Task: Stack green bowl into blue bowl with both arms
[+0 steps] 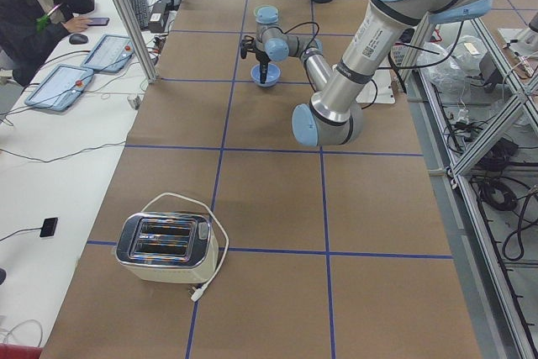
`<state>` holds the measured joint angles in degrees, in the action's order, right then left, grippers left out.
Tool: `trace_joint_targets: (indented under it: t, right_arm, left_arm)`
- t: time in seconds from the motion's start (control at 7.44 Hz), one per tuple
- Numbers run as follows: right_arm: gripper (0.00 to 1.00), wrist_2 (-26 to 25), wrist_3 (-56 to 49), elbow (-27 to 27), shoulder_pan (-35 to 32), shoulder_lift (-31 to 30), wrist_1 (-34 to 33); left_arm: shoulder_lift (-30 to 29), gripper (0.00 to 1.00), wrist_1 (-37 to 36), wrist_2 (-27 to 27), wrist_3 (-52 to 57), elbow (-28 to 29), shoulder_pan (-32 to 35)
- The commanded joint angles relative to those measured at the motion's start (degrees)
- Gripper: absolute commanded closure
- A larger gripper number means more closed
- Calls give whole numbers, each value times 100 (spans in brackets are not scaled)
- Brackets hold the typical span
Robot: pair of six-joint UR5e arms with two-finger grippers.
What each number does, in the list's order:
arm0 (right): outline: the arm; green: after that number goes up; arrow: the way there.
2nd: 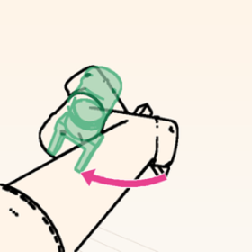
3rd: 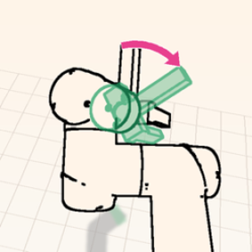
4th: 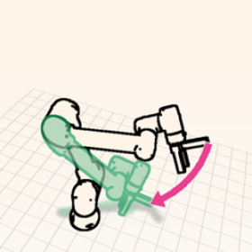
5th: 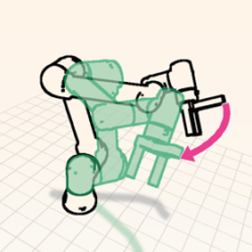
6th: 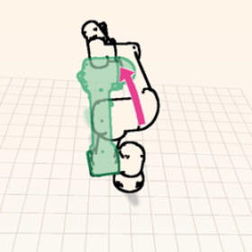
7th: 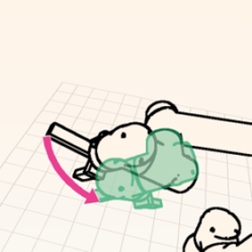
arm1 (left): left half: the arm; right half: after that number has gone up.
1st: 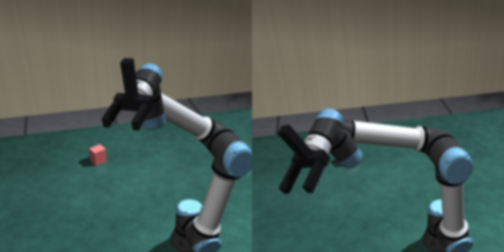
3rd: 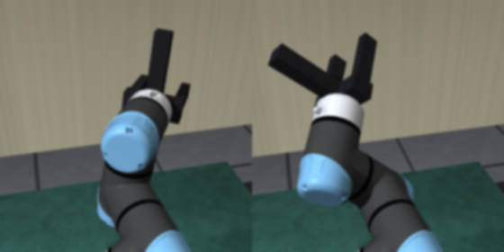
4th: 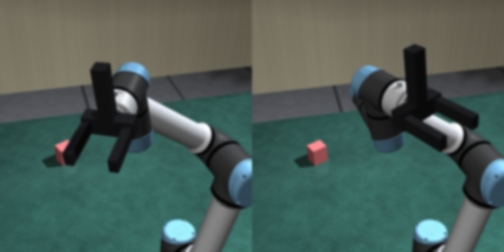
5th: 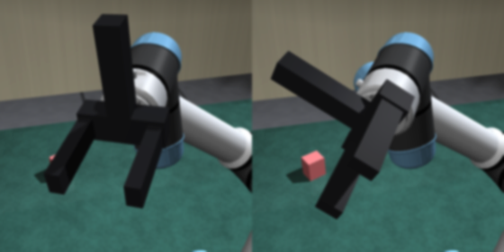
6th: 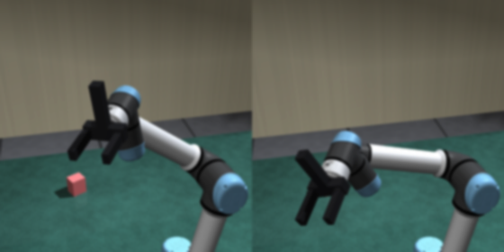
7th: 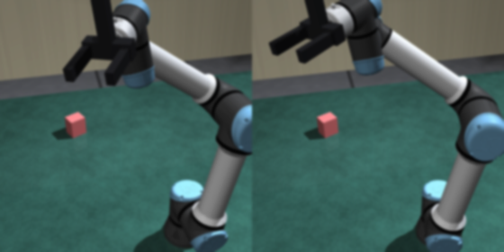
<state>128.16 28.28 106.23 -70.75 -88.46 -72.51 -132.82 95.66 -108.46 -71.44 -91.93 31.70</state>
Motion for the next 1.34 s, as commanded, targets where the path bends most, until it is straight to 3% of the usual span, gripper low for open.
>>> trace_joint_targets:
  t: [0.0,0.27,0.54,0.81,0.94,1.21]
  right_arm:
    - [0,16,-7,2,0,-22,0]
    - [0,24,-16,20,0,-171,0]
    - [0,112,-24,64,0,-216,9]
    - [0,226,-16,82,9,-251,9]
    - [0,235,-24,82,35,-251,9]
    - [0,201,-7,73,358,-329,288]
  left_arm:
    - [665,2,-492,-523,669,-1005,667]
    - [1483,2,-1510,-982,2590,-2036,1763]
    - [2537,2,-1594,-1762,5163,-2111,3326]
    - [3329,2,-1595,-2405,6968,-1673,4865]
    - [3507,2,-1603,-2434,7995,-1235,5499]
    - [3851,2,-1176,-1885,9668,-253,6729]
